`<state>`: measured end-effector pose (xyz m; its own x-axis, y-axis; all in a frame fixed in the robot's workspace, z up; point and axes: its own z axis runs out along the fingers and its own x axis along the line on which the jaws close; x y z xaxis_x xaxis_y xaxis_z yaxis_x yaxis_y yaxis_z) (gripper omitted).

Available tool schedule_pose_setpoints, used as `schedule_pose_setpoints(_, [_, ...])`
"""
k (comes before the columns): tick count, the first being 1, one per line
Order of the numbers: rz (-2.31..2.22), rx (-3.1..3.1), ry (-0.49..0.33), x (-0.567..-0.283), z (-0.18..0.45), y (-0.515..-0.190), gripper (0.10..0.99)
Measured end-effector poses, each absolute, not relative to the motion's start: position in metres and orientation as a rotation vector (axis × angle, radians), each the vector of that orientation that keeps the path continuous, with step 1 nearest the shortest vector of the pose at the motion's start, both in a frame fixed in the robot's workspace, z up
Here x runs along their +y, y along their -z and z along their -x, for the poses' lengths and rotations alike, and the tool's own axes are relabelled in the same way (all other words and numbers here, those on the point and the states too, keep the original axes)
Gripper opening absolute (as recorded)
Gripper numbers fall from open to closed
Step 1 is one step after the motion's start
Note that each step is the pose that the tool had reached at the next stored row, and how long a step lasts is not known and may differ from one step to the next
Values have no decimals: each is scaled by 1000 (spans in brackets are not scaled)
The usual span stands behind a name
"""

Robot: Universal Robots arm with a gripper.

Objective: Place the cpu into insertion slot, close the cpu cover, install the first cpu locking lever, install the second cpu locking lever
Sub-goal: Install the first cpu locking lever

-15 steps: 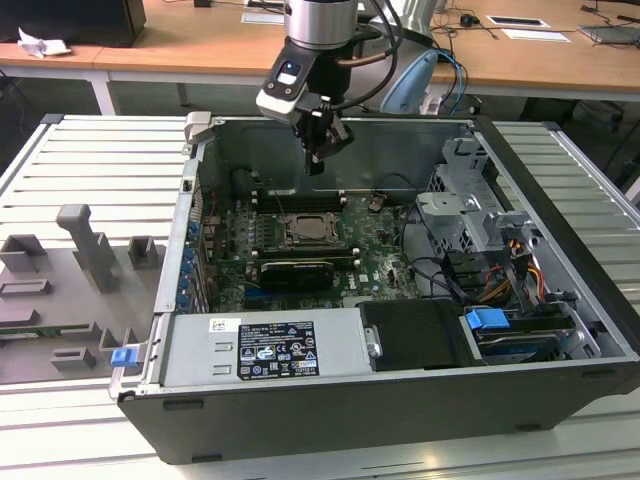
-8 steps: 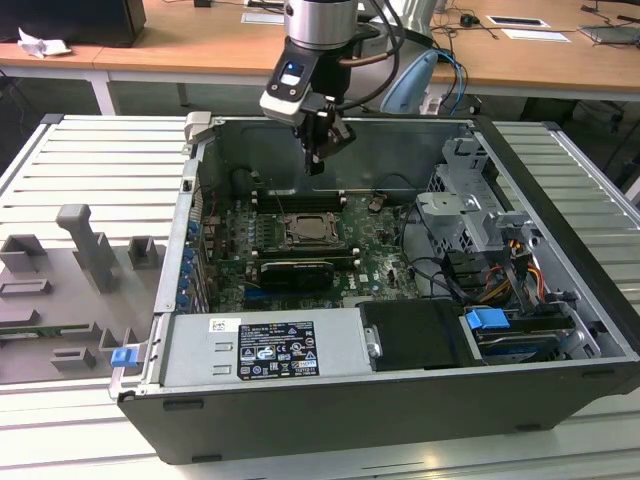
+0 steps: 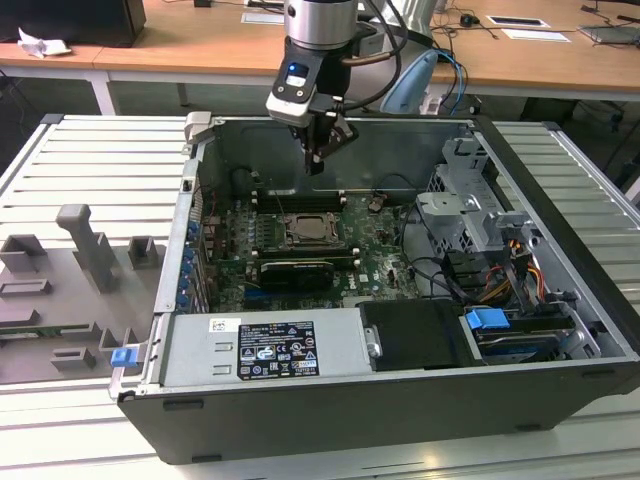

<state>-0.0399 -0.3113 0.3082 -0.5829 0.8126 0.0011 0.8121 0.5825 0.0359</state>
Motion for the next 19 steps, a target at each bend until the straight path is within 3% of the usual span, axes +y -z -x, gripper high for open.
schedule_pose_setpoints(19, [-1226,2878,-53,-311,40,-308,106])
